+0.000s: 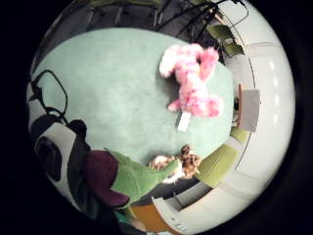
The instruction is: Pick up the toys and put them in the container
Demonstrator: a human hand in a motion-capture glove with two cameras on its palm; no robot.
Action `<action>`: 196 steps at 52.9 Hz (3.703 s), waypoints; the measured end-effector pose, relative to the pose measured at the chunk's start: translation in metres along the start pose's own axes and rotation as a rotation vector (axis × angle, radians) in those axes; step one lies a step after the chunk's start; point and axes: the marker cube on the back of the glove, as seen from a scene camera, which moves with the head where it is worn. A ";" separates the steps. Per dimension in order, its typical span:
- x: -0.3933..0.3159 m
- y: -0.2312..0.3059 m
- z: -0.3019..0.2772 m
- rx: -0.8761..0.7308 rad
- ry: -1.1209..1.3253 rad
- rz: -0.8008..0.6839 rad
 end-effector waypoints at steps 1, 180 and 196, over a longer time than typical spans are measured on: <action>-0.009 -0.001 -0.010 0.012 0.005 -0.013; 0.219 0.143 0.119 -0.182 0.014 0.134; 0.211 0.150 0.112 -0.085 0.006 0.088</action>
